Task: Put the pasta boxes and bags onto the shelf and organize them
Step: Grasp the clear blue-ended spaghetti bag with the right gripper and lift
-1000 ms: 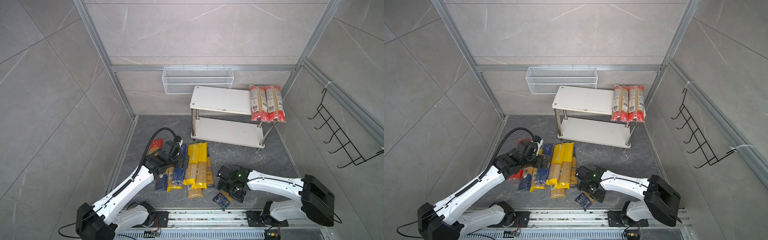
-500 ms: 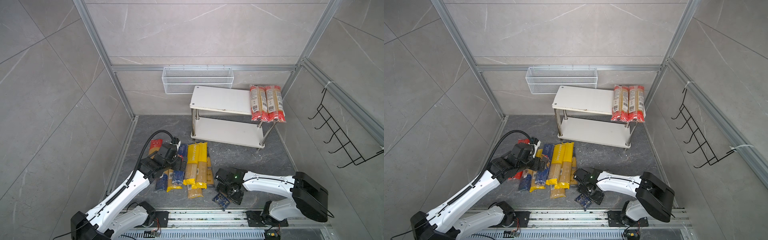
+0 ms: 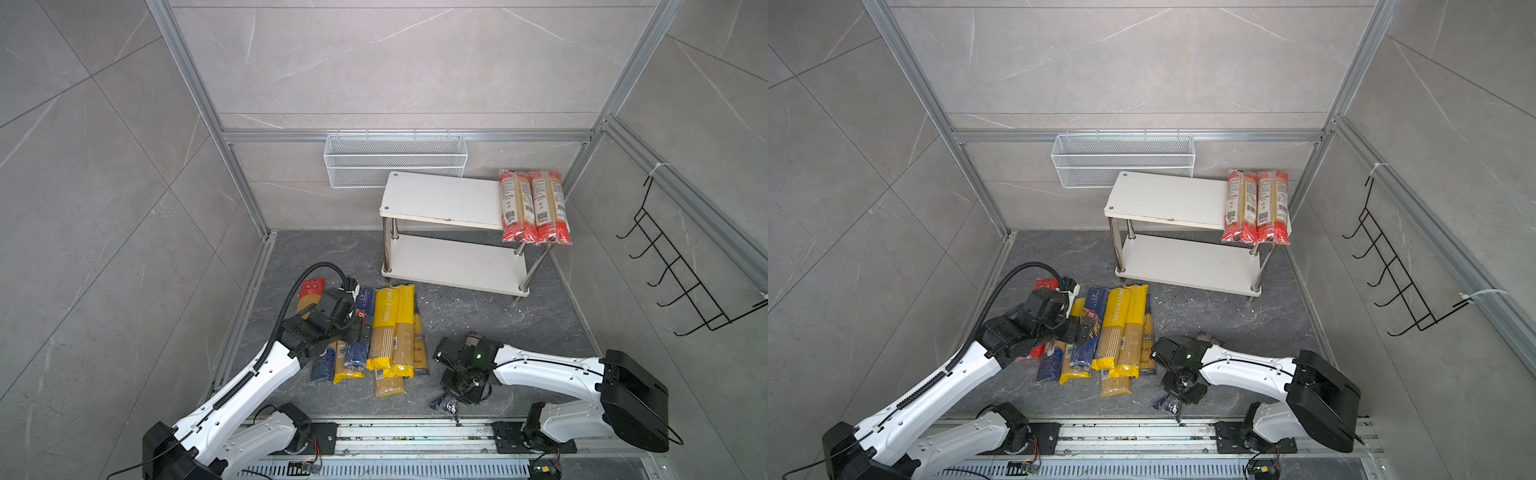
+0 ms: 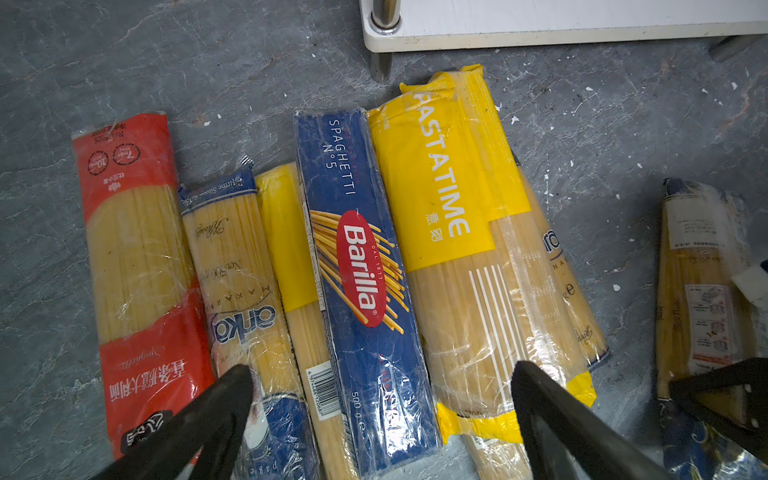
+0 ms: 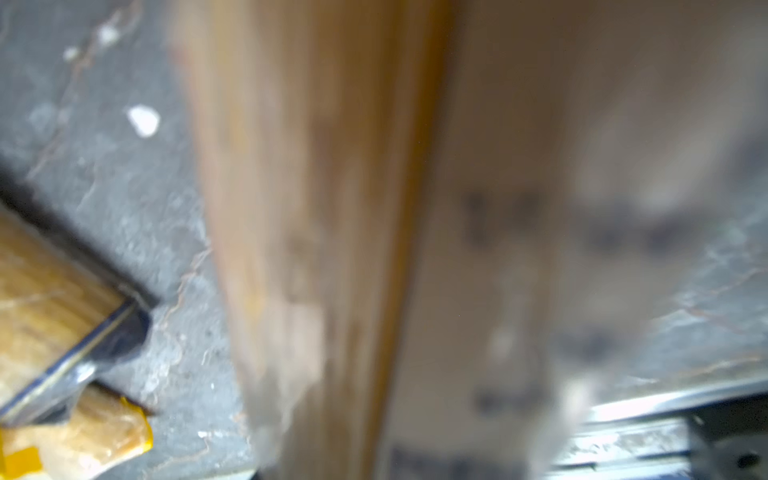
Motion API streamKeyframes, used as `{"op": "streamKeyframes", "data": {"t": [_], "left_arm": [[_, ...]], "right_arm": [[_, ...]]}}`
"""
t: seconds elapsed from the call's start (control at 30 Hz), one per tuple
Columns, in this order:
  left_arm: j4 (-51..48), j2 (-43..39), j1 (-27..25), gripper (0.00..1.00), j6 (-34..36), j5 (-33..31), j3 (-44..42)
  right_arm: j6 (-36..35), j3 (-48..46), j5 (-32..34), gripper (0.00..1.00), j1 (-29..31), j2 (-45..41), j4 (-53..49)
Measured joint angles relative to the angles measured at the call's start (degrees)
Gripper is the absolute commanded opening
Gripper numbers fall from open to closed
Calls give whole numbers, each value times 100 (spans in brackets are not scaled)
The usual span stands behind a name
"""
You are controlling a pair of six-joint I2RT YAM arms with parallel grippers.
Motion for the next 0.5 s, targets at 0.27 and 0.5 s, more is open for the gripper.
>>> {"op": "streamKeyframes", "data": {"t": [0.27,0.5], "left_arm": [[83,280,26,100,90,-170,184],[214,433,179,100,210,-192,378]], "right_arm": [[-857,1134,66,0,15,-85,-588],[-1515,1554,-2,0,20,-627,-640]]}}
